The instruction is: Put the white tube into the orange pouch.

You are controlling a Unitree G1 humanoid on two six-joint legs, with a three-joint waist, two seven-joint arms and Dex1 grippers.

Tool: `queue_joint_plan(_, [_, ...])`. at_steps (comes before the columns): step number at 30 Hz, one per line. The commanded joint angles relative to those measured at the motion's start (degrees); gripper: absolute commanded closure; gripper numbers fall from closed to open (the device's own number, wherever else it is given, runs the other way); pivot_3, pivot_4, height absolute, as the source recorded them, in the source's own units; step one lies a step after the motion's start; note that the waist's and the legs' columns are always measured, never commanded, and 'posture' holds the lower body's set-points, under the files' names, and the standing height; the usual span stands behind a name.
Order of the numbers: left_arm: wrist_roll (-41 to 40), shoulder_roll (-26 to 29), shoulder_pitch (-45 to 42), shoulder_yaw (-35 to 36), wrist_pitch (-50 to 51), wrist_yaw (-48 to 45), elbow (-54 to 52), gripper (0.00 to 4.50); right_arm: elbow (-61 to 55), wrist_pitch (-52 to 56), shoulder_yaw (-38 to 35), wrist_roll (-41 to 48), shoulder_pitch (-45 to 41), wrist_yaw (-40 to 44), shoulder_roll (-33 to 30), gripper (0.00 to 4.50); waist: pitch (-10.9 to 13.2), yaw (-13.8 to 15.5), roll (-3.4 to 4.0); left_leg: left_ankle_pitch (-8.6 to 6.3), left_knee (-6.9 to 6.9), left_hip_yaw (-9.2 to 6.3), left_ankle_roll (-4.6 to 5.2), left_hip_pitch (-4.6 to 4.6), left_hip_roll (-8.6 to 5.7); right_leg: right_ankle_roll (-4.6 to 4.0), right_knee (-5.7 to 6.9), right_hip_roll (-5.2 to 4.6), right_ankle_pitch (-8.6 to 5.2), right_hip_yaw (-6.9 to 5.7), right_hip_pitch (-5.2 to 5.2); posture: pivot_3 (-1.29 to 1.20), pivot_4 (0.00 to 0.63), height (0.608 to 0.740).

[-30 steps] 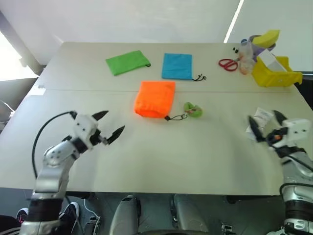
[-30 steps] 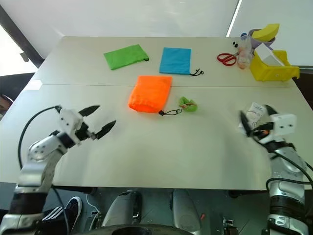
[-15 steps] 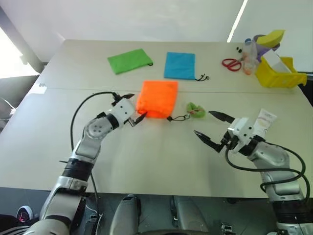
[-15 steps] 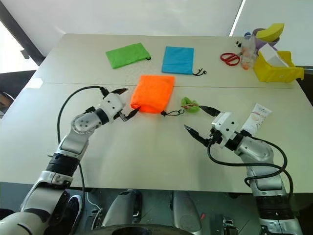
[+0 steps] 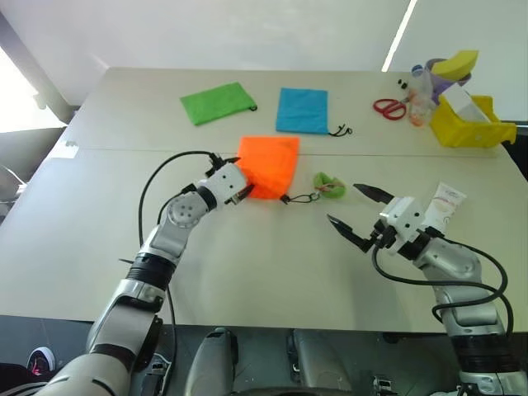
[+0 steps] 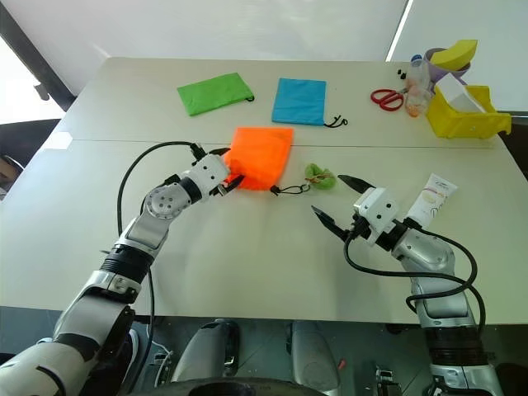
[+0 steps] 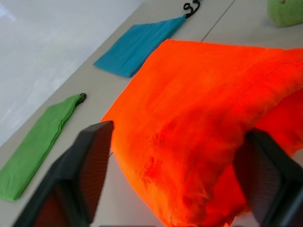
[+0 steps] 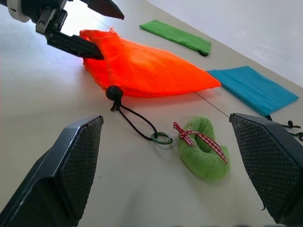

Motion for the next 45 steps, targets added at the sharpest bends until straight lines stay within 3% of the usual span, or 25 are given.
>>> queue_joint_plan(1, [-0.07,-0.57,-0.66,-0.12,-0.73,0.11,-0.55,2.92,-0.27,-1.45,-1.5,-0.09,-1.05,-0.58,-0.14,0.0,0.0,0.02,0.0,0.0,0.01,0.0,0.0,0.0,0.0,0.0,0.0,0.0,0.0,0.0,0.0,0.0,0.15,0.74])
queue_joint_plan(4, [-0.23,-0.83,-0.04,-0.43,-0.79,-0.65,-1.03,4.43,0.76,-2.1,-1.69,-0.52,-1.44,-0.76,-0.41,0.0,0.0,0.03,0.0,0.0,0.02,0.01,0.0,0.0,-0.01,0.01,0.0,-0.01,0.0,0.0,0.0,0.0,0.15,0.74])
queue_joint_plan(10, [-2.43,0.05,2.79,0.33,1.66,-3.79,-5.93,4.43,1.97,-3.08,-1.61,-1.08,-2.17,-0.73,-0.29,0.0,0.0,-0.11,0.0,0.0,0.0,0.0,0.0,0.0,0.0,0.01,0.01,-0.01,0.0,0.0,0.0,0.0,0.15,0.74])
queue_joint_plan(24, [-12.5,10.85,16.25,4.3,22.4,-16.33,-38.39,4.43,4.99,-5.64,-0.3,-2.56,-3.67,-0.45,0.16,0.0,-0.01,-0.09,0.02,0.0,0.06,0.01,0.0,0.03,0.03,0.0,0.08,-0.05,0.01,0.03,0.02,0.0,0.15,0.74])
queue_joint_plan(37, [-31.06,20.33,22.49,10.92,39.83,-27.62,-54.05,4.43,6.13,-6.55,-0.24,-3.05,-3.83,0.09,0.09,0.0,-0.01,-0.3,0.02,0.0,0.06,0.02,0.0,0.05,0.06,-0.02,0.1,-0.03,0.0,0.05,0.01,0.0,0.15,0.74])
queue_joint_plan(40, [-31.63,21.4,24.51,10.76,39.72,-28.25,-54.94,4.43,6.02,-6.58,-0.27,-3.13,-3.55,0.1,0.11,0.0,-0.01,-0.35,0.02,0.0,0.05,0.04,0.0,0.05,0.05,-0.02,0.09,-0.05,0.0,0.06,0.01,0.0,0.15,0.74])
queue_joint_plan(45, [-21.74,18.55,21.94,7.12,30.67,-21.83,-46.51,4.43,5.85,-6.58,-0.13,-3.39,-3.2,0.01,0.22,0.0,-0.01,-0.03,0.02,0.01,0.17,-0.02,0.0,0.06,0.04,-0.05,0.12,0.01,0.01,0.03,0.07,0.0,0.15,0.74])
